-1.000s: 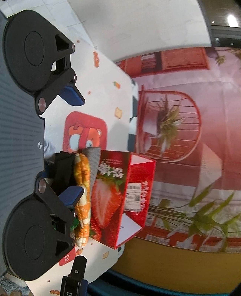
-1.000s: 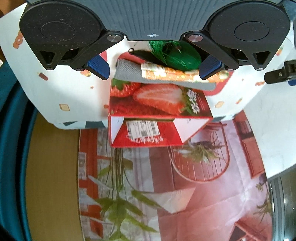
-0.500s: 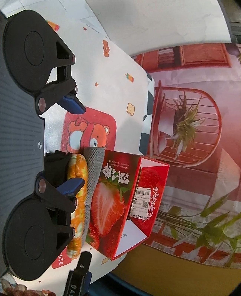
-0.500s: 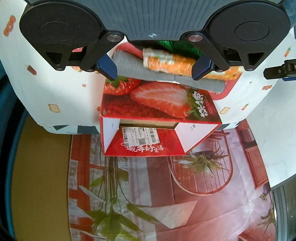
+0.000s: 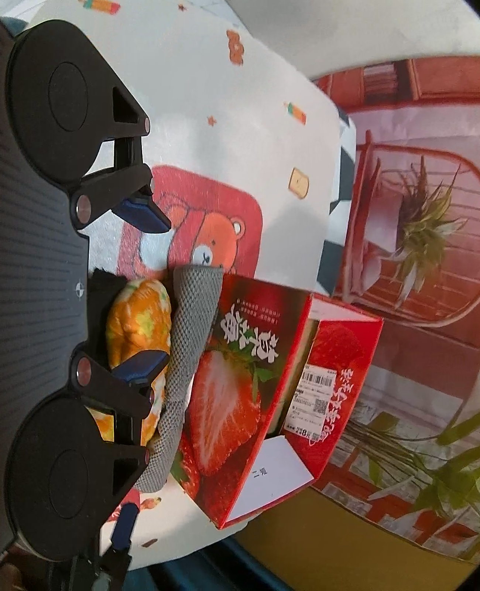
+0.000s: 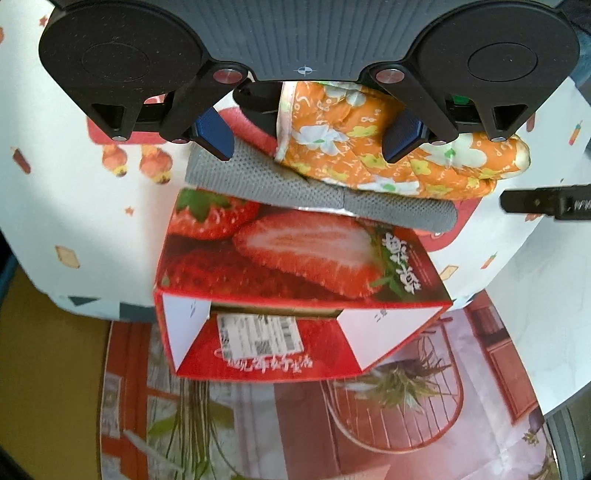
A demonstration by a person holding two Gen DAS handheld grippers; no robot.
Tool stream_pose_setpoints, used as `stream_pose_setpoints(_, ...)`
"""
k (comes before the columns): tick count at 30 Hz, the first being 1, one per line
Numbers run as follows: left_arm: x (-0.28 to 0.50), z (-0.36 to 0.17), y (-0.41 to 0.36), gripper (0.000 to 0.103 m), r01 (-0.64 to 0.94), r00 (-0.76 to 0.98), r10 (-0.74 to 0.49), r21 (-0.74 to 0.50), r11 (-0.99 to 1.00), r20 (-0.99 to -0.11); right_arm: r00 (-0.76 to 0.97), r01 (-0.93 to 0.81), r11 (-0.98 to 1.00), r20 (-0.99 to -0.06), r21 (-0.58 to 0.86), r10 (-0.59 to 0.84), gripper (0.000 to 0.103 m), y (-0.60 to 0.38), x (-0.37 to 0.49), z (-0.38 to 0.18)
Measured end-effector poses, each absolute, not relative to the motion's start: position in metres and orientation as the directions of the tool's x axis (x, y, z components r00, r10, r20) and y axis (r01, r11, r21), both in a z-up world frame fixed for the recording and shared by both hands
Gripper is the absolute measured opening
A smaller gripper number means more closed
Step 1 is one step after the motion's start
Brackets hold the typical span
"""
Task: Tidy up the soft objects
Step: 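Lower both grippers toward the orange floral mitt beside the red box, then close the left gripper on the orange floral mitt while the right gripper also closes on it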
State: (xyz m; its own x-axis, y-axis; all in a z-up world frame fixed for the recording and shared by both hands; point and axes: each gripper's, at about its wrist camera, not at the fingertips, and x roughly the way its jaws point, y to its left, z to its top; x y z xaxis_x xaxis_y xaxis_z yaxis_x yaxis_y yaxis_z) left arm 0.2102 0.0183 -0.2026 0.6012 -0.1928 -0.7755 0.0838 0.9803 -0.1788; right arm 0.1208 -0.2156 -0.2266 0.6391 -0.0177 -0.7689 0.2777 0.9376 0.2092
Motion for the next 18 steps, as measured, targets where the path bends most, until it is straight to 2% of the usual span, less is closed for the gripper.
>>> stream_pose_setpoints(6, 0.228, -0.22, 0.011, 0.066, 0.119, 0.529, -0.236, -0.204, 0.972, -0.815, 0.624, 0.285, 0.925, -0.782, 0.251, 0.02, 0.086, -0.222, 0.123, -0.236)
stream_pose_setpoints(12, 0.239, -0.238, 0.021, 0.065, 0.062, 0.454, -0.311, -0.319, 0.946, -0.835, 0.612, 0.281, 0.915, -0.788, 0.29, 0.062, 0.086, -0.228, 0.128, -0.243)
stream_pose_setpoints(18, 0.24, -0.244, 0.02, 0.062, 0.068, 0.446, -0.315, -0.319, 0.945, -0.838, 0.603, 0.283, 0.9, -0.791, 0.332, 0.102, 0.086, -0.23, 0.132, -0.249)
